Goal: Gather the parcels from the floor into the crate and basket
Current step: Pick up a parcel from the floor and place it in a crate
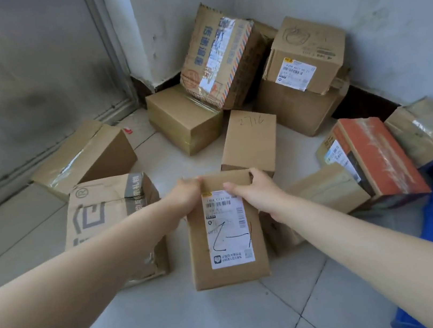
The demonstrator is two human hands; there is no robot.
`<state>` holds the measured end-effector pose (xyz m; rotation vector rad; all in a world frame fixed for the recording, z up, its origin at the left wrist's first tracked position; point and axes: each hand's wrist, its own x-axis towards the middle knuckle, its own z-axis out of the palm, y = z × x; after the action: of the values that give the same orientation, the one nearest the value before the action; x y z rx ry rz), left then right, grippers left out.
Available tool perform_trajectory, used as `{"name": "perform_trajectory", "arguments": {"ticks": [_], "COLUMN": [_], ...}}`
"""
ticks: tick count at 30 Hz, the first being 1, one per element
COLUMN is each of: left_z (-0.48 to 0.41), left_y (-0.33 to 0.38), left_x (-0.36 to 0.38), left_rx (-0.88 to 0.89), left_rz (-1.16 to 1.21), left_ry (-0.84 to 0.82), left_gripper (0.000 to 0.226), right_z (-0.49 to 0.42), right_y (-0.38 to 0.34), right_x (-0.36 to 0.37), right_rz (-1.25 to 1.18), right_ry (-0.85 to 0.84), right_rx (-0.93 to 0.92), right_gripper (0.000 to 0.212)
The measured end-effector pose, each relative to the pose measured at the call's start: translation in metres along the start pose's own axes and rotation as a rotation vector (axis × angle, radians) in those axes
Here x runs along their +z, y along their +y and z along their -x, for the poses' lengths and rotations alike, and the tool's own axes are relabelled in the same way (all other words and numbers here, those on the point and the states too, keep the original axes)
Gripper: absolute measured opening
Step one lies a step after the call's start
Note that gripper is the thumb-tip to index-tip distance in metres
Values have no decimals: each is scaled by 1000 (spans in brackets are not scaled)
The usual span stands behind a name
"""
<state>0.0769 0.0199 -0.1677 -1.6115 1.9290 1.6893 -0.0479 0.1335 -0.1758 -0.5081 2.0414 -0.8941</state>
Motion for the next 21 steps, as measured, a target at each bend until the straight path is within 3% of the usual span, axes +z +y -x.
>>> {"name": "perform_trajectory", "arguments": {"ticks": [3,5,9,12,15,21], "left_z": [-16,-18,-22,-34,-49,-74], "left_y": [-18,-12,19,41,57,74], "left_x": [17,24,38,47,54,59], "left_rx": [-35,-19,68,151,190,127], "left_rz": [-42,-111,-229,-204,-145,86], "left_ry": [-31,21,130,108,86,-20], "left_gripper": [44,41,63,60,54,56], "right_z": [0,-1,-12,-27,-44,-72], "right_y": [14,16,10,10,15,4], "right_x": [-1,-8,-39,-63,-73,-58], "right_rz": [189,185,105,98,121,11], "right_ry": [-13,-5,123,162,182,139], "right_rx": [-2,-17,-90,-2,103,150], "right_gripper": [47,57,62,53,57,53]}}
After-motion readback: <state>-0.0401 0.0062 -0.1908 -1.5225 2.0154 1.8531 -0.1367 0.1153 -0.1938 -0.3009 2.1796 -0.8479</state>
